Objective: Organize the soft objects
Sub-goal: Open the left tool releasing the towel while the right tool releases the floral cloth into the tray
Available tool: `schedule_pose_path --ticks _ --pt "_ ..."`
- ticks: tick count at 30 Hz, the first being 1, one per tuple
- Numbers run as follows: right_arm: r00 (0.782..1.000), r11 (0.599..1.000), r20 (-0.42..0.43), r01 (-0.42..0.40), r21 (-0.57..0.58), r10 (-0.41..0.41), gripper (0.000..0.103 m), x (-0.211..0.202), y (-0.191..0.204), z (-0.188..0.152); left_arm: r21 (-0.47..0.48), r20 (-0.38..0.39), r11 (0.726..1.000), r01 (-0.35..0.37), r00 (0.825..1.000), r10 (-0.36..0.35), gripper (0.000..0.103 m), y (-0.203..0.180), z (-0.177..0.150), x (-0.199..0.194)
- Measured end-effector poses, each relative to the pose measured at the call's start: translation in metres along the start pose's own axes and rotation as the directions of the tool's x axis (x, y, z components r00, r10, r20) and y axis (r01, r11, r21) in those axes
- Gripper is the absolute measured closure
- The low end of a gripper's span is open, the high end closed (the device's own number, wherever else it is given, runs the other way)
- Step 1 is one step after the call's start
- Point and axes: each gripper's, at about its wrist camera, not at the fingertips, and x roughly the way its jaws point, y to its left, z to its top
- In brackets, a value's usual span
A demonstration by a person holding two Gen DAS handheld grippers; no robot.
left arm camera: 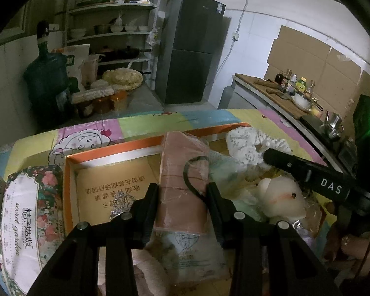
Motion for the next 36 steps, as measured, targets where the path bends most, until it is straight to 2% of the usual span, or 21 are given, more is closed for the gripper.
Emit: schedule_pose_path --ticks 8,15,20,24,36 --pt "1.000 1.000 -0.028 -0.008 0.021 0.009 0.061 0.005 -0.005 -0.003 0.012 0.006 0.999 -0.029 1.000 0.029 0.061 -0.002 0.000 -0.001" --pt "1.000 0.999 -0.018 -0.016 0.039 0.017 0.052 0.000 -0.007 -0.005 0.029 0.017 0.998 -0.050 0.999 0.050 0.060 -0.006 -0.001 -0.005" --pt "1.000 0.999 -0.002 -0.016 0.050 0.016 0.046 -0.008 -0.006 -0.005 0.033 0.042 0.998 -0.053 0.998 0.051 0.054 -0.006 0.000 -0.013" --pt "1.000 0.998 0.011 -0.013 0.059 0.013 0.040 -0.015 -0.005 -0.005 0.039 0.067 0.997 -0.061 0.996 0.059 0.053 -0.007 0.000 -0.021" --pt "0.997 0.999 0.075 -0.006 0.048 0.003 0.039 -0.044 0.008 -0.008 0.030 0.125 0.995 -0.092 0.988 0.087 0.053 -0.010 -0.001 -0.046"
